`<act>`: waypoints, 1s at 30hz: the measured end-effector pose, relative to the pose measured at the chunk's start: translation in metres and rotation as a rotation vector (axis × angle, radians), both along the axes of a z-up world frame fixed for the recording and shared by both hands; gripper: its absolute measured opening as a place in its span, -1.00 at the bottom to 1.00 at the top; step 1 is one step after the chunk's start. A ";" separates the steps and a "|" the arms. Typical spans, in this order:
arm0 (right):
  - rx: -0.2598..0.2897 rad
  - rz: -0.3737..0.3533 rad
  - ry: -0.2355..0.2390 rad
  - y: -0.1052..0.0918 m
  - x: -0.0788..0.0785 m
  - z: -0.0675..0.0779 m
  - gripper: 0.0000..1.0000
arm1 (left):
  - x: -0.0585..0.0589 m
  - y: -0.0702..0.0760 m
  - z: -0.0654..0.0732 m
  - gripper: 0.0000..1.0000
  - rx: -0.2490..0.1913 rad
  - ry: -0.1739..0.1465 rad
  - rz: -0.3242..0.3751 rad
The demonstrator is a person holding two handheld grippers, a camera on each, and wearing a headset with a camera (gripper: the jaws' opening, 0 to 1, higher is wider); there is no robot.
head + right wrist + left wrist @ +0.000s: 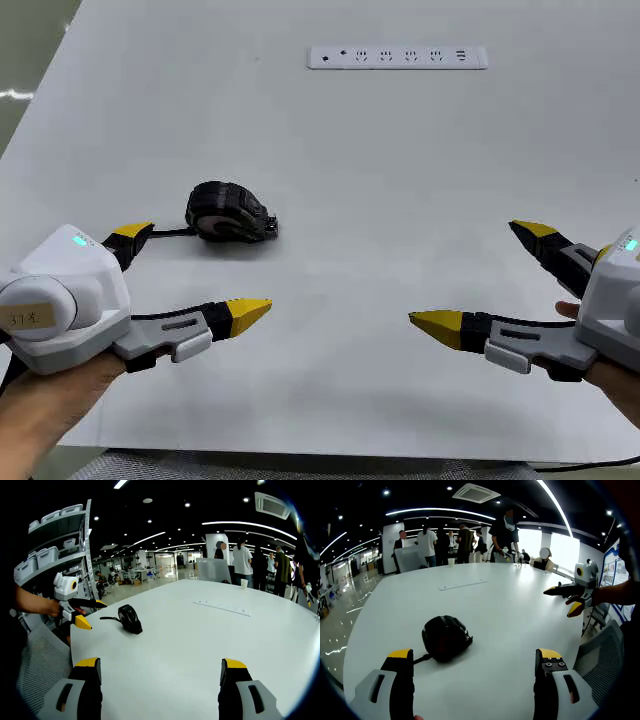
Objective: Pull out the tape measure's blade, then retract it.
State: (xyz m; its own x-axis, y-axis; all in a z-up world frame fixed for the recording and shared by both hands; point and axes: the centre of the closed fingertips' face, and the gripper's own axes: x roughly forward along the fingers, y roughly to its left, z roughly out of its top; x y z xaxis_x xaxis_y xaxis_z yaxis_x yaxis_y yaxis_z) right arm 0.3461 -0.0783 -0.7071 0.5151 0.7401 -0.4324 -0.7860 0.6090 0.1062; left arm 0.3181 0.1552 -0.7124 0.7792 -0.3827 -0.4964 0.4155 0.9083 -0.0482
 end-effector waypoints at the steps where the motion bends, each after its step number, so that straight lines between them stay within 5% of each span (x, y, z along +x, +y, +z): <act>1: 0.001 0.000 0.000 0.000 0.000 0.000 0.98 | 0.000 0.000 0.000 0.98 0.000 0.001 -0.001; 30: -0.017 0.036 0.002 0.001 -0.002 -0.004 0.98 | 0.000 0.000 0.000 0.98 0.005 0.005 -0.024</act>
